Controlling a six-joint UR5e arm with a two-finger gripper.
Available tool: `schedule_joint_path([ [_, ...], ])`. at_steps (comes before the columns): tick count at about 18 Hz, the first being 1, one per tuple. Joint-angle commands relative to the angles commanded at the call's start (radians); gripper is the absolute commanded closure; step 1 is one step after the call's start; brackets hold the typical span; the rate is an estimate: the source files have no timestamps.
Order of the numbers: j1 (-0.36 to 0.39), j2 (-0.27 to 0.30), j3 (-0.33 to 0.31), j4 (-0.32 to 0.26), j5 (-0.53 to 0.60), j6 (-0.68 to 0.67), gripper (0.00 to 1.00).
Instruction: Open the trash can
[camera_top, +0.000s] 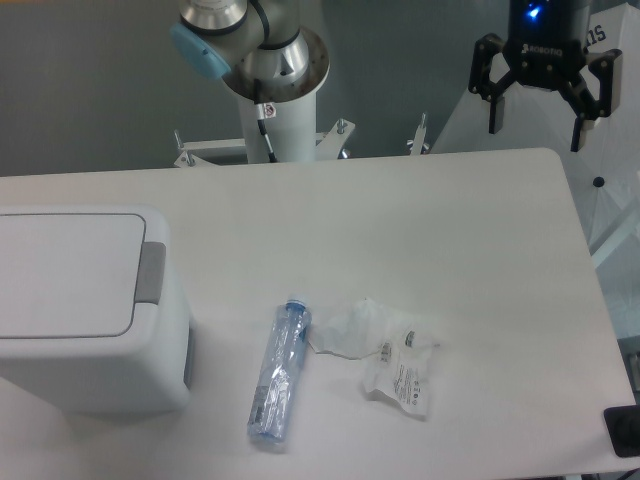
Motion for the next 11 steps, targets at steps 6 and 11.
schedule_joint_path([
  [6,-0.011,0.003,0.000,0.008,-0.002,-0.095,0.00],
  [11,-0.113,-0.009,-0.002,0.069,-0.003,-0.410,0.00],
])
